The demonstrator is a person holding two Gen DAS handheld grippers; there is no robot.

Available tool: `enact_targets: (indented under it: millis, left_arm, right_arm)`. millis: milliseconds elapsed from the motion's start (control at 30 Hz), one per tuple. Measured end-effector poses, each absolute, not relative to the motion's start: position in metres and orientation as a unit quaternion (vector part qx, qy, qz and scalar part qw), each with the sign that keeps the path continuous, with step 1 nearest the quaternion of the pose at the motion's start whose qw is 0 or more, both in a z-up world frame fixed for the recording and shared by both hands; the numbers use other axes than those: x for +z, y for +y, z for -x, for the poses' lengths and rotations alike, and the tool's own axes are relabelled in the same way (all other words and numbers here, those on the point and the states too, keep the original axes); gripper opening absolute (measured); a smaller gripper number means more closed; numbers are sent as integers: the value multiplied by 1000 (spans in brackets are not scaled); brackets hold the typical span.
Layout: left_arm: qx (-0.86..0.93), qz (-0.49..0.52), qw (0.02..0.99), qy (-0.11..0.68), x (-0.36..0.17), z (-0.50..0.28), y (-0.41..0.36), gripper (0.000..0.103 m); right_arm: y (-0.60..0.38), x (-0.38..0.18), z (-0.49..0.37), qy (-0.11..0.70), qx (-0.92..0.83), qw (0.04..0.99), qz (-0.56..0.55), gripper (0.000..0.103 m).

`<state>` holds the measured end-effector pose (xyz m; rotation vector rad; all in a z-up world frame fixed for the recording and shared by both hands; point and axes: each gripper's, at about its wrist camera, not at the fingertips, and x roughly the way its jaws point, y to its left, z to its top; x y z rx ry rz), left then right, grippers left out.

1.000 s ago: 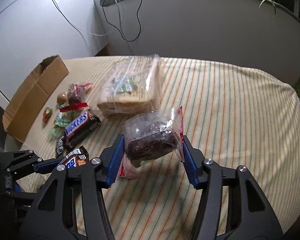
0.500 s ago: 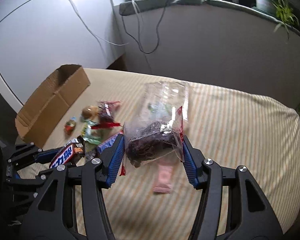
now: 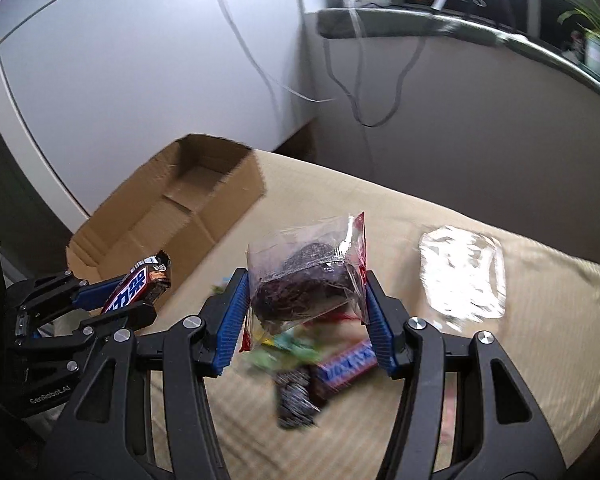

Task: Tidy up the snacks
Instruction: 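Carry both held snacks to the cardboard box and open both tools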

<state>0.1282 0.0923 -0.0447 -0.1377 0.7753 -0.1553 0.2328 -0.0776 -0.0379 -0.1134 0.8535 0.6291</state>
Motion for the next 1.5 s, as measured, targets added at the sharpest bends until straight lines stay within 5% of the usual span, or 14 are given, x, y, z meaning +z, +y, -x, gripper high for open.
enact_targets:
  millis: [867, 1067, 1233, 1500]
  left_arm:
    - [18, 100, 921, 376, -58, -116, 189, 28]
    - [20, 97, 922, 374, -60, -116, 189, 28]
    - [27, 87, 926, 367, -56, -114, 187, 47]
    - [27, 83, 928, 362, -51, -113, 181, 47]
  right_arm:
    - [73, -55, -252, 421, 376, 819, 103, 58]
    - [79, -57, -254, 419, 381, 817, 107, 67]
    - [78, -54, -253, 416, 377, 821, 104, 78]
    - [63, -49, -256, 415, 368, 827, 92, 78]
